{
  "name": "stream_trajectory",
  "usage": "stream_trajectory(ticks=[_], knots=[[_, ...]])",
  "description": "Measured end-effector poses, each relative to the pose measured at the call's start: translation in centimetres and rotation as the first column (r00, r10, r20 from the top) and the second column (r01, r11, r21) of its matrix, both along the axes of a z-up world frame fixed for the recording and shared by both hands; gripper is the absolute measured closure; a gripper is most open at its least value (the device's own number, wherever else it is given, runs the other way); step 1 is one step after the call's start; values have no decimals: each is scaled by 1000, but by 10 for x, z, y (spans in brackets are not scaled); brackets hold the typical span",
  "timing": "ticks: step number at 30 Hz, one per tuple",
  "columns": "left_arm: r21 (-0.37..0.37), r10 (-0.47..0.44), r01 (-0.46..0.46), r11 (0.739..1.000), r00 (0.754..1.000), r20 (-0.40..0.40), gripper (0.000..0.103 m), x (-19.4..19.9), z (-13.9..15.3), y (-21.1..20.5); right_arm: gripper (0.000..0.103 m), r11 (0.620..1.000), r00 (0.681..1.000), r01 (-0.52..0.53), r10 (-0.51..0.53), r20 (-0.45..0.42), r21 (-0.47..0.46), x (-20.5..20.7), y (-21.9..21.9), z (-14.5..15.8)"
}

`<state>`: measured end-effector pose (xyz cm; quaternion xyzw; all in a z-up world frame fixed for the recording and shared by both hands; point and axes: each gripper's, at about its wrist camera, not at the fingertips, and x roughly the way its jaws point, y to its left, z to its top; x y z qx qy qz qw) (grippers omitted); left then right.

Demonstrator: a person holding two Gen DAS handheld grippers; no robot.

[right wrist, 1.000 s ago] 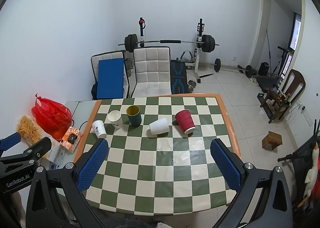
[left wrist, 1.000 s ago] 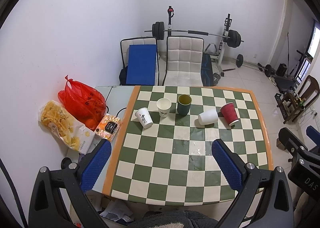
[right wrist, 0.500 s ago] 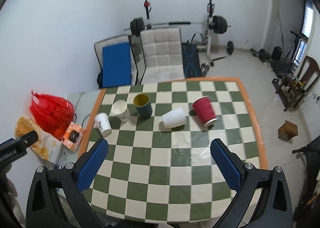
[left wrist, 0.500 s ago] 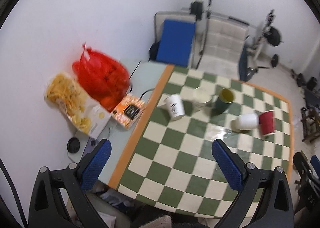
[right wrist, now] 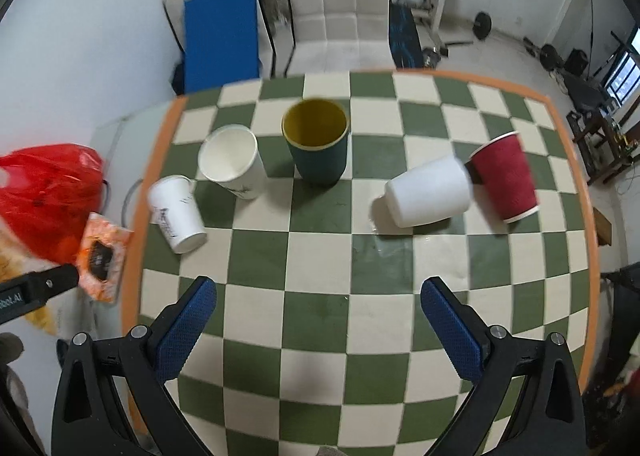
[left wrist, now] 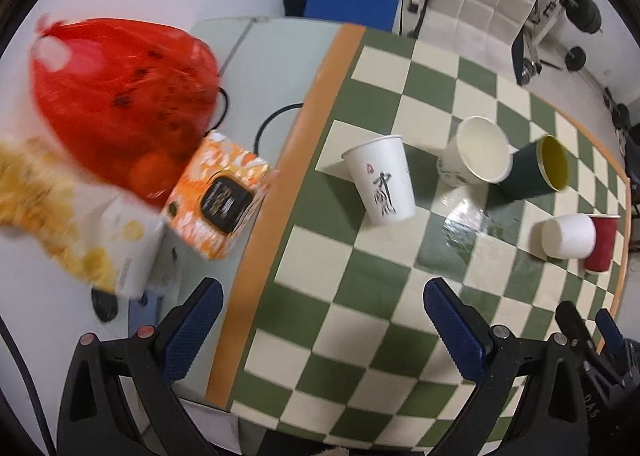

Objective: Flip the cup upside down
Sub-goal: 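Move the left gripper to the white calligraphy paper cup and close on it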

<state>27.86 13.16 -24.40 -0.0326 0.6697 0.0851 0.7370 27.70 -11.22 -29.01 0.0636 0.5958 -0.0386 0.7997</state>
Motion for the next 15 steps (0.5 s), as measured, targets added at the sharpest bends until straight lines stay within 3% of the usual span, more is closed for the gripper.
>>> stream_trajectory(ticks=[7,15], knots=[[-110,16,-28,994,994,-110,0,60,-60,12,0,999,995,13,-17,-97,-35,38,13,-63],[-274,55,-124,954,967,-247,1,93,-117,9,0,997,982,10,-23,-188,-70,55,14,-113]])
